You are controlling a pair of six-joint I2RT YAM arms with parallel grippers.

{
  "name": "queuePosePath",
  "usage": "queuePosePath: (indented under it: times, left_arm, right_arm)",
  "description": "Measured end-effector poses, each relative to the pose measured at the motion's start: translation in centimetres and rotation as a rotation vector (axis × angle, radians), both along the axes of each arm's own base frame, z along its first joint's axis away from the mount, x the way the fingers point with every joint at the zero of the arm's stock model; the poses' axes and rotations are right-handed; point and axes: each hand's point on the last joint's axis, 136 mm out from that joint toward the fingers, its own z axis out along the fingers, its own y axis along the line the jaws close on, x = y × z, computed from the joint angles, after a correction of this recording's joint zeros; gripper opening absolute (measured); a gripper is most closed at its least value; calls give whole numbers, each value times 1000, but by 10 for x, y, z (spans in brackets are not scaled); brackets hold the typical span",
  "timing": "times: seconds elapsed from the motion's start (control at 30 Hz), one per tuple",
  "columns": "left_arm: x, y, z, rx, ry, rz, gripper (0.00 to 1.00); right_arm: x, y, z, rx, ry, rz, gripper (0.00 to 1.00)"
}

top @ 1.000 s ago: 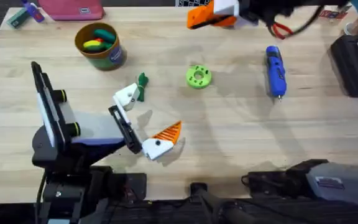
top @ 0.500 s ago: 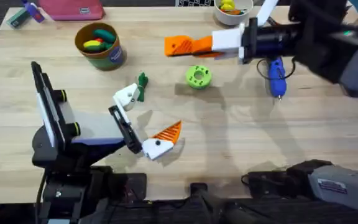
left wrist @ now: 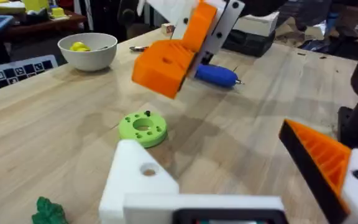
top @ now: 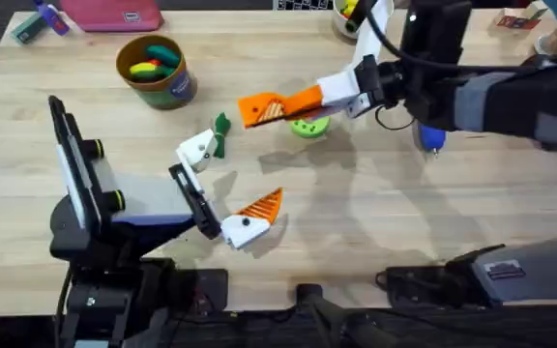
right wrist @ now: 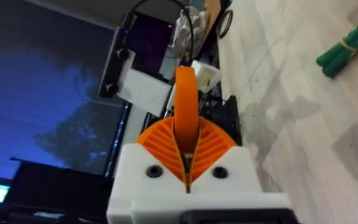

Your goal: Pick up the gripper from the table and insert it into the empty holder that is missing its gripper. Then pick up a screw, insert it into the mounting hole, and use the screwdriver to tighten it. Finally, clean up the table by picking up the vegetable and placing it into the bucket.

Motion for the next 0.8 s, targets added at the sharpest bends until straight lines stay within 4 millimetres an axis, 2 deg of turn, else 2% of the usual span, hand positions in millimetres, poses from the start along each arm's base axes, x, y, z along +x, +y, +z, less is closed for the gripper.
queuePosePath:
  times: [0.2, 0.37, 0.8]
  left_arm:
    - [0, 0, 0, 0, 0, 0, 985]
    - [0, 0, 0, 0, 0, 0, 986]
    - [0, 0, 0, 0, 0, 0, 985]
  right_arm:
    - [-3, 1, -16, -10, 99, 40, 9]
    - [-13, 11, -34, -32, 177, 85, 9]
    - [-31, 33, -50, -86, 325, 167, 8]
